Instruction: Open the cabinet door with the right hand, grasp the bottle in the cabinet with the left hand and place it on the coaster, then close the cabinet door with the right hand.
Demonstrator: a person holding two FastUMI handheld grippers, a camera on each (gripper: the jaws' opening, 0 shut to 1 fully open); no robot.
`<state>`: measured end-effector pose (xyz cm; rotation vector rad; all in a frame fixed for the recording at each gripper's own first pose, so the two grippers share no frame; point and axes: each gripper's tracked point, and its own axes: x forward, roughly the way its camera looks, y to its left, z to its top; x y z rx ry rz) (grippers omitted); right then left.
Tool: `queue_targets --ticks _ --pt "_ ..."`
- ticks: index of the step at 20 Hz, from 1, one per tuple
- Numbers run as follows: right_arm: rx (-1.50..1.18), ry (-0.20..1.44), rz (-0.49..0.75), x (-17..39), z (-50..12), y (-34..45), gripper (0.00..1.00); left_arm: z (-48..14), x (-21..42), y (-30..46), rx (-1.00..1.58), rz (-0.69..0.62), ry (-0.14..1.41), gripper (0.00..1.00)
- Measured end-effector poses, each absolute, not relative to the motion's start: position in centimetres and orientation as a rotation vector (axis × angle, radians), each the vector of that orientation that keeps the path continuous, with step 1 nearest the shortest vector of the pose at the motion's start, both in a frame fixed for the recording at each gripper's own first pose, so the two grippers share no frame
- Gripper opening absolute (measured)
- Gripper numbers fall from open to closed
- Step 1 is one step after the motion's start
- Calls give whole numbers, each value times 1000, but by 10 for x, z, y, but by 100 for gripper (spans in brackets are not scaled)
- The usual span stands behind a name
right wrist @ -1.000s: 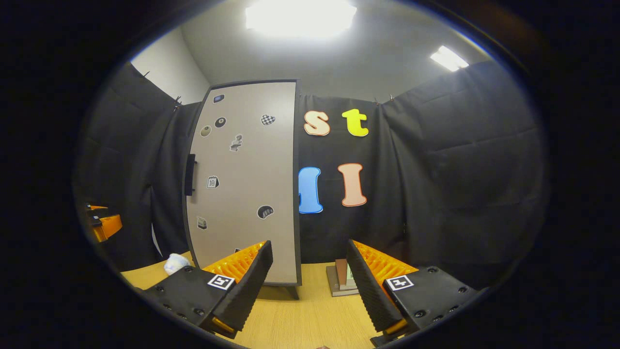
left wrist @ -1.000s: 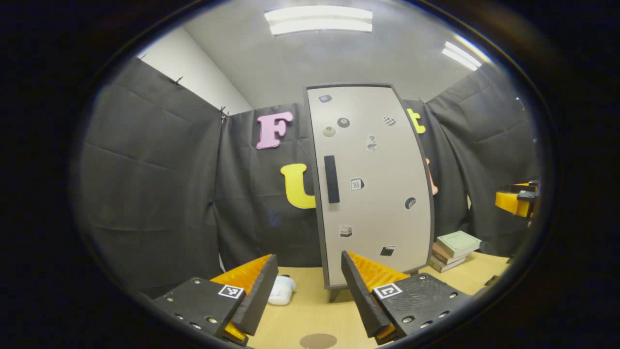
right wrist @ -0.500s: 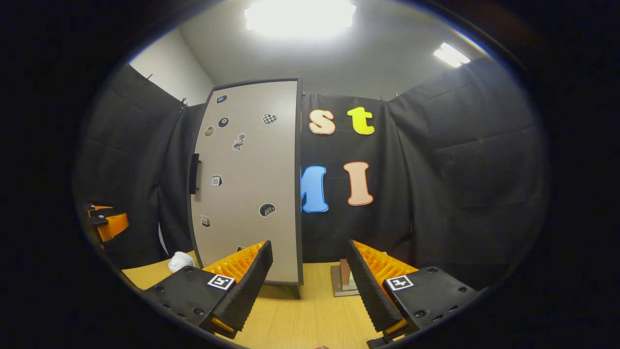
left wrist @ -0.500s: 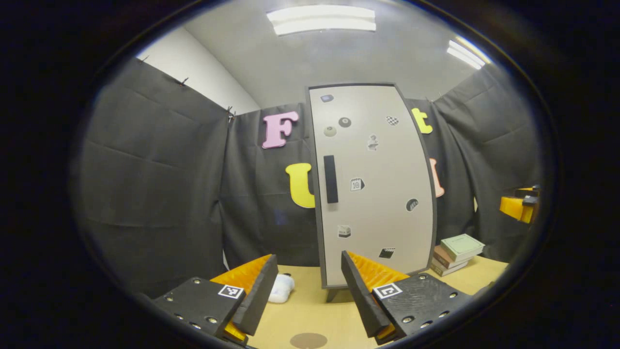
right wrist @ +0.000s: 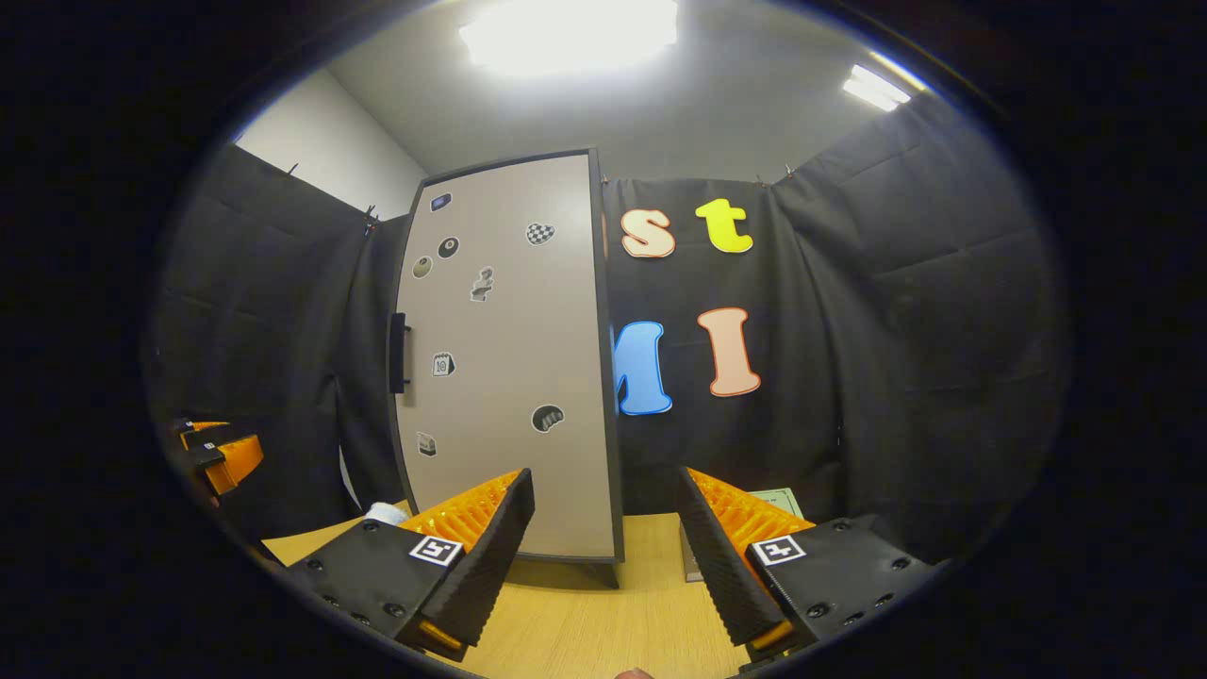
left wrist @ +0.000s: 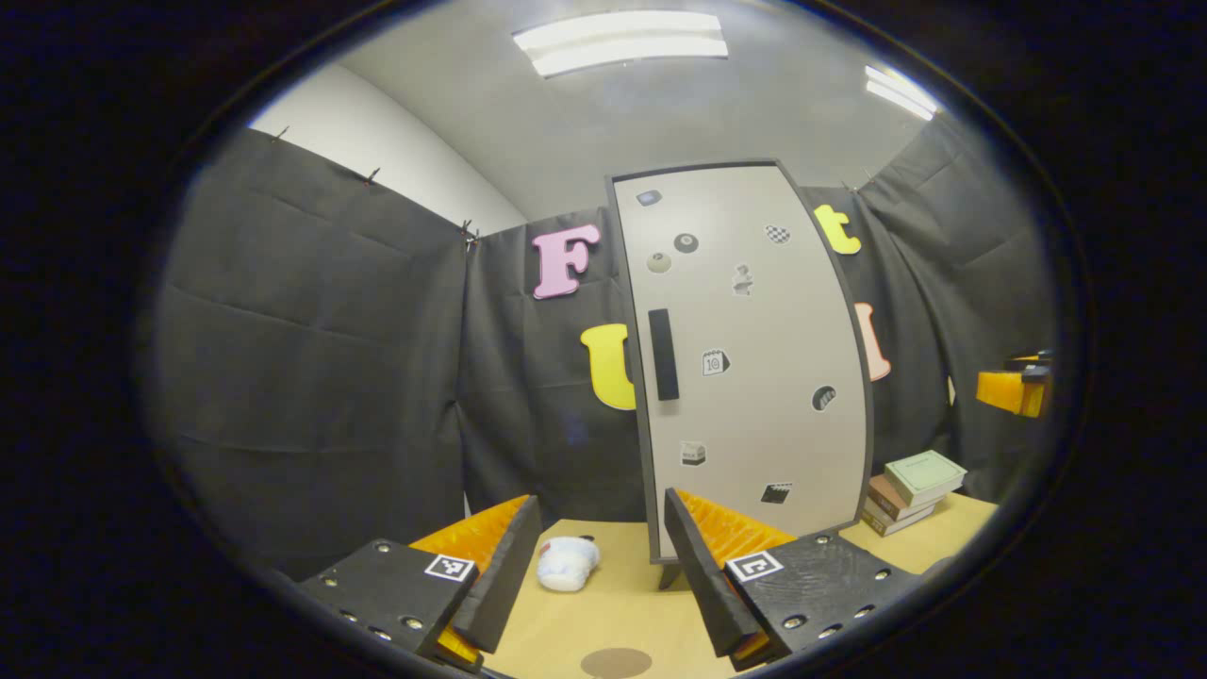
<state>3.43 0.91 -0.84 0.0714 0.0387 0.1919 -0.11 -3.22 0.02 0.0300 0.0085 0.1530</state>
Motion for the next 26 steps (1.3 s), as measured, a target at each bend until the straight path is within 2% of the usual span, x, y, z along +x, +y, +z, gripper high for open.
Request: queue_targets --ticks 1,2,3,7,8,10,11,12,15,16,19,21,23,24,26 --pt "67 40 196 37 -7 15 96 -3 0 -30 25 150 18 81" --pt "60 37 196 41 -5 21 93 -7 1 -26 19 146 23 80" --pt "53 29 196 44 -3 27 96 -8 4 -20 15 145 25 81" --pt "27 4 214 60 11 64 96 -18 18 14 -10 155 34 80" --pt "23 2 218 66 14 73 93 -20 21 22 -18 159 37 83" --pt "20 -6 229 76 23 92 92 -25 26 42 -26 172 43 82" --pt "20 -12 240 82 28 102 96 -29 29 51 -27 179 48 82" --pt "19 -20 246 89 34 112 93 -32 32 61 -26 187 54 81" --pt "27 -33 266 106 47 141 93 -43 34 91 -17 213 70 80" --pt "33 -33 275 113 51 151 96 -48 33 101 -17 223 75 84" --pt "40 -30 301 130 61 182 96 -59 33 130 -26 259 95 80" --pt "35 -34 319 139 67 203 93 -66 32 152 -32 286 101 82" --pt "29 -37 337 145 75 222 93 -71 30 172 -34 311 107 82" --pt "28 -37 342 149 78 231 96 -75 29 182 -33 323 109 82" --pt "32 -33 357 156 83 250 93 -81 29 201 -33 342 115 82"
